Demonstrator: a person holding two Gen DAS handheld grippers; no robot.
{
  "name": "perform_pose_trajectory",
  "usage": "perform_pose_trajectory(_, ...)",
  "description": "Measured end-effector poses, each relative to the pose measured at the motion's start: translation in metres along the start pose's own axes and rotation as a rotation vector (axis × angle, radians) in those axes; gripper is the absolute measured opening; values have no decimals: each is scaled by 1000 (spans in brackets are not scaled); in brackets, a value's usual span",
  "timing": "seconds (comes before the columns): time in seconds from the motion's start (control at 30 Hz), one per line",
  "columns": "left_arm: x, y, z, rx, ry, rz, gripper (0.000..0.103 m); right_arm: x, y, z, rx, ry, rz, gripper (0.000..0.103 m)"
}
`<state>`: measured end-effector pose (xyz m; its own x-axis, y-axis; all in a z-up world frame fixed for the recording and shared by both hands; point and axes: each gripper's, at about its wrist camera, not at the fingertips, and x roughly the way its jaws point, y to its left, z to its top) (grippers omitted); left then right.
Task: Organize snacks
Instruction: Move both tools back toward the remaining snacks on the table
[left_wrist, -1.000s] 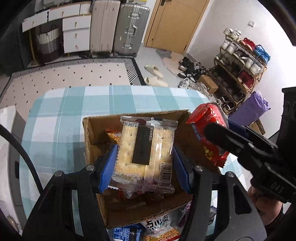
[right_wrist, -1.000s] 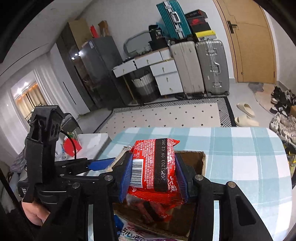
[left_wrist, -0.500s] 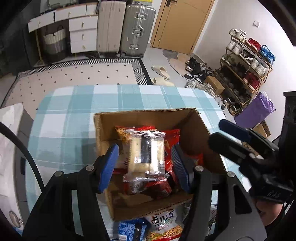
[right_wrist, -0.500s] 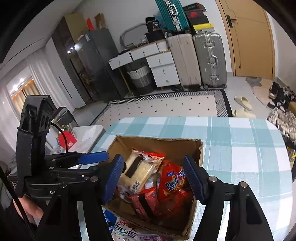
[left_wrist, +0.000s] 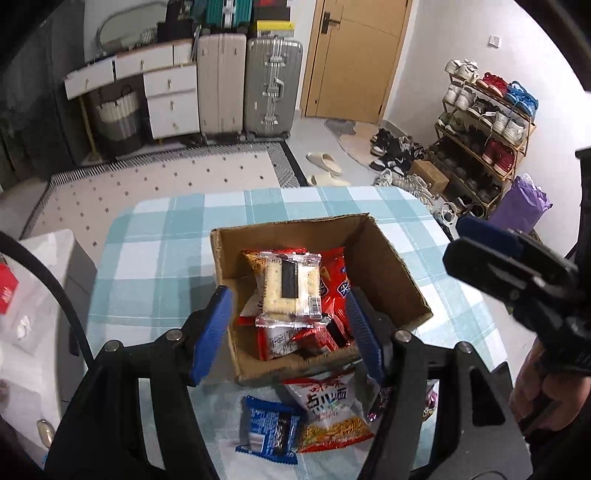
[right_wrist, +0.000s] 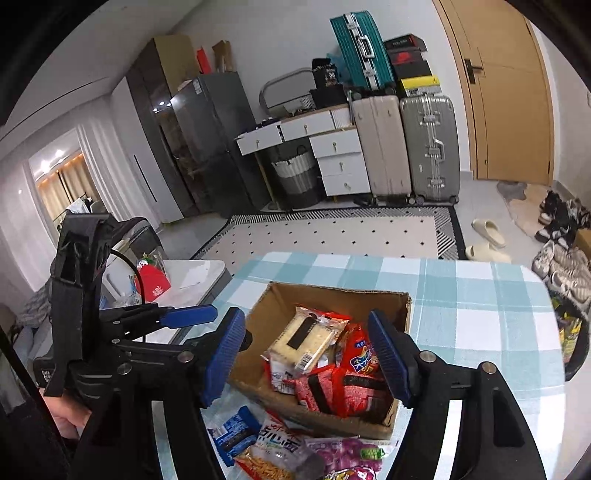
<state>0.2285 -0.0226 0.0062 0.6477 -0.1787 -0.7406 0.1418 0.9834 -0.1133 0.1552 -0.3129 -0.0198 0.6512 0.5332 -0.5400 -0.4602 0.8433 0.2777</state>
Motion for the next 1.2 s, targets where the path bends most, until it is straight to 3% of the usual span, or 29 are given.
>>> perform_pose_trajectory(0.1, -23, -7, -10, 18, -51, 19, 75, -16, 10, 1, -18, -27, 0, 74)
perform_pose_trajectory(0.3, -68, -21, -26, 60, -125, 25, 76, -55, 31, -7, -81, -104, -27, 91)
perform_pose_trajectory(0.57, -114, -36, -53, 81, -193, 33, 80, -99, 49, -22, -121, -165, -36, 98)
perform_pose_trajectory(0.9, -144, -47, -90, 86, -278, 52, 82, -136, 62, -58, -195, -232, -39, 99)
perform_pose_trajectory(1.2, -137, -37, -130, 41, -305, 81, 84, -134, 37, -103, -126, -259, -5, 102)
